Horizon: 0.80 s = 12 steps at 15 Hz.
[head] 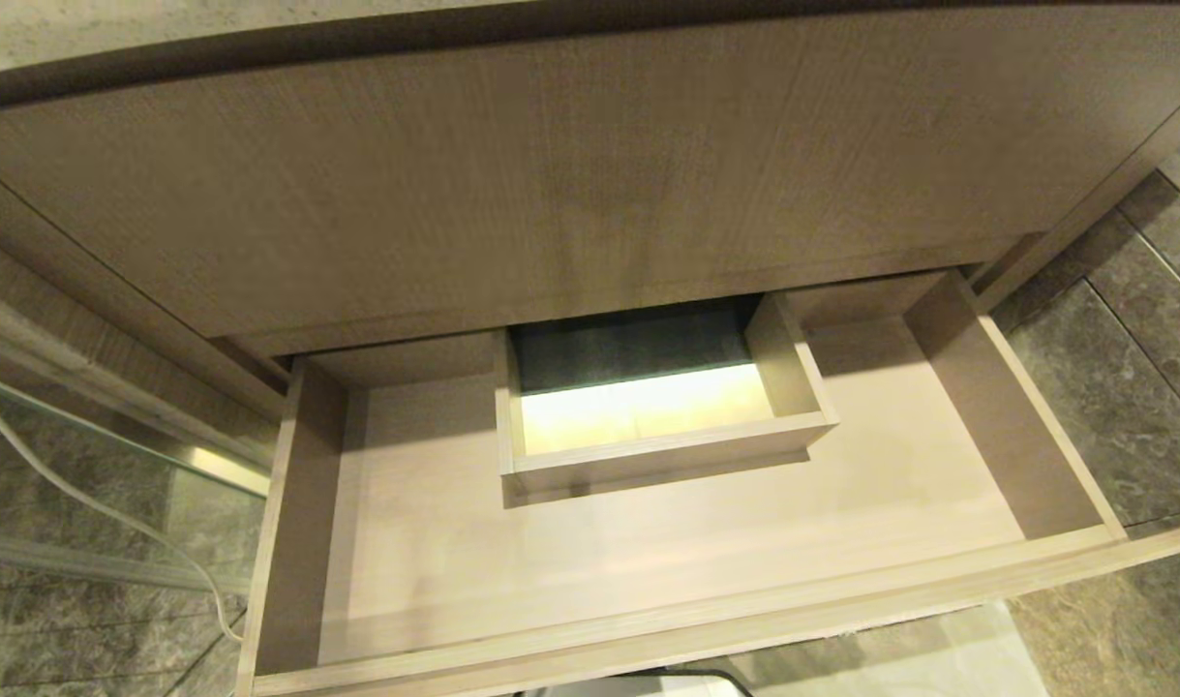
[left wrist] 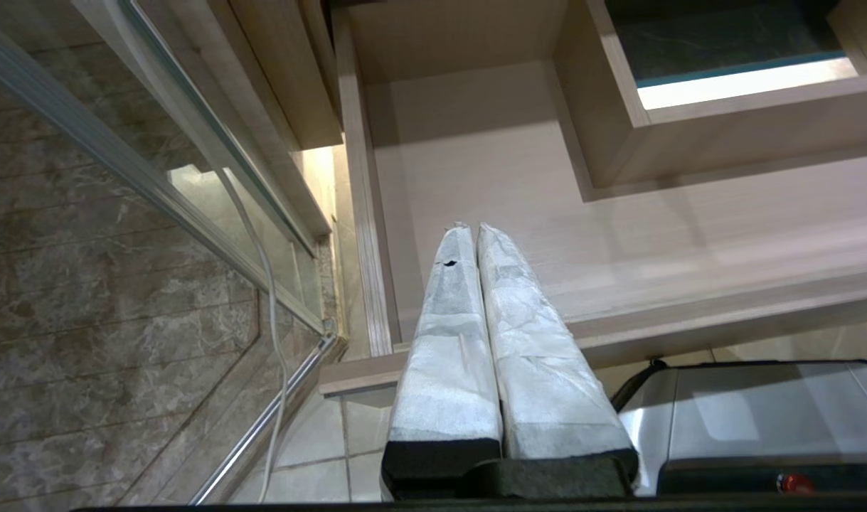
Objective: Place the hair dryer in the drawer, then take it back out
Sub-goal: Close the drawer
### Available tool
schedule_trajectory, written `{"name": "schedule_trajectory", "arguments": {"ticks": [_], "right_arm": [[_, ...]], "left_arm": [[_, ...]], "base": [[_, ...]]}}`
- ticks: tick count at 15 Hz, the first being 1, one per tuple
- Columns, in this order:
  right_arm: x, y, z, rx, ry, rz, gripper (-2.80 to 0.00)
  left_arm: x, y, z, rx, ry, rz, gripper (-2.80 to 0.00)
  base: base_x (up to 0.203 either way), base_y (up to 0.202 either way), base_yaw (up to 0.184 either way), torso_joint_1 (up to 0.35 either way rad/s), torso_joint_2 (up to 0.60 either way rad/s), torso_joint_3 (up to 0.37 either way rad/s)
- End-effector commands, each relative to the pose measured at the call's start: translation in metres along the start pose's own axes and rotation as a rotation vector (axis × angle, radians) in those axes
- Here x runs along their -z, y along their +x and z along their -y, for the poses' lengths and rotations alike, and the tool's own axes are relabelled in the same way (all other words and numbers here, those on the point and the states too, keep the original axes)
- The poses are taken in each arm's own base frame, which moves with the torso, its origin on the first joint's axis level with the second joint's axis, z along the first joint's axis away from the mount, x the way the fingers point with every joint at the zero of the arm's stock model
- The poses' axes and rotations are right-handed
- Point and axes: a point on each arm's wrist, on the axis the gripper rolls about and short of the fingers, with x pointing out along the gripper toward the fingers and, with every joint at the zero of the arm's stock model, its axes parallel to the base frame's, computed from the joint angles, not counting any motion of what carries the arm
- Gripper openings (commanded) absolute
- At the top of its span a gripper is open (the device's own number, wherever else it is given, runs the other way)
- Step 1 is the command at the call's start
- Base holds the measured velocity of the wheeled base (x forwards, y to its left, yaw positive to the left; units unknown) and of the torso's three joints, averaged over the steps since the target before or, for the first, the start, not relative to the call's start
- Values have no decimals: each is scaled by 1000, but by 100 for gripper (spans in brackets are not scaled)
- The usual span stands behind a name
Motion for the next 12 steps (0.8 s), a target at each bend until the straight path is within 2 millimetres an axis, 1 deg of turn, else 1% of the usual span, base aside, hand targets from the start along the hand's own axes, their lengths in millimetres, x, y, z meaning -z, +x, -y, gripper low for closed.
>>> {"name": "schedule_trajectory", "arguments": {"ticks": [1,3,4,5,8,11,12], "right_arm": [[9,7,-1,11,31,-56,-280],[19,16,-5,-22,41,-134,-280],[19,16,-5,-22,42,-134,-280],[21,23,-5,-40,54,-165,-280],[27,65,-5,-125,77,-311,-280],[22,97,-1,-148,129,-389,-280],[16,107,2,-152,135,-406,-280]], "left_arm": [[0,0,0,0,0,-2,-280],[0,0,0,0,0,-1,-280],[0,0,0,0,0,-2,-280],[1,0,0,0,0,-3,-280],[0,0,0,0,0,-2,-280],[1,0,0,0,0,-3,-280],[1,0,0,0,0,-3,-280]], "base": [[0,0,0,61,46,124],[0,0,0,36,46,42],[0,0,0,22,41,41],[0,0,0,21,22,30],[0,0,0,0,0,0],[0,0,0,0,0,0],[0,0,0,0,0,0]]}}
